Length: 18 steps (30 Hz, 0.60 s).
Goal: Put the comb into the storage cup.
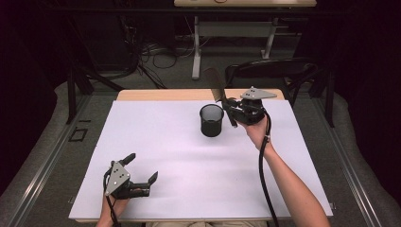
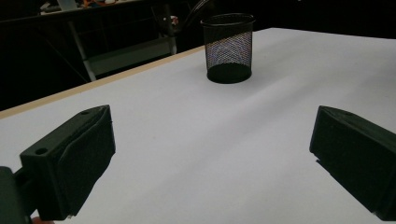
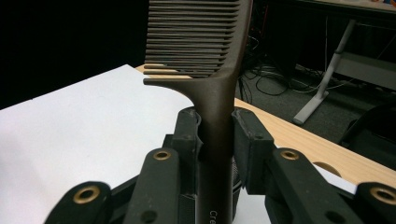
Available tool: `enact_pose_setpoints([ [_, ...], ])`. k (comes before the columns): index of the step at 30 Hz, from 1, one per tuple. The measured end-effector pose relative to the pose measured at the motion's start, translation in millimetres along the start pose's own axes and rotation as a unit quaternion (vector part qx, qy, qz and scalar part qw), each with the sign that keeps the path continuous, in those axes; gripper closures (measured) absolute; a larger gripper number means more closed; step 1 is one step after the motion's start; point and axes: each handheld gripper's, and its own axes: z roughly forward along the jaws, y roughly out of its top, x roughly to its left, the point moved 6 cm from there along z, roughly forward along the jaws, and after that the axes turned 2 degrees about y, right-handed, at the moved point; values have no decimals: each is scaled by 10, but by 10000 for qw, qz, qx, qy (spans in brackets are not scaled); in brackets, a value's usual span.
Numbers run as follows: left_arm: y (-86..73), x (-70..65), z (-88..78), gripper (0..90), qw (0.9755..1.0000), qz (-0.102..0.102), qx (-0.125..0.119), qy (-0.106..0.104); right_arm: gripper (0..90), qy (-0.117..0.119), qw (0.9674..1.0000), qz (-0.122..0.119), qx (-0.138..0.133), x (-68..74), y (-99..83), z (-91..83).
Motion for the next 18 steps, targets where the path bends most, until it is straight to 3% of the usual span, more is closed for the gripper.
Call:
enact_pose_setpoints([
  [18, -3, -4, 16, 3, 10000, -20, 11, -14, 726, 14, 9998, -1, -184, -8, 107, 58],
])
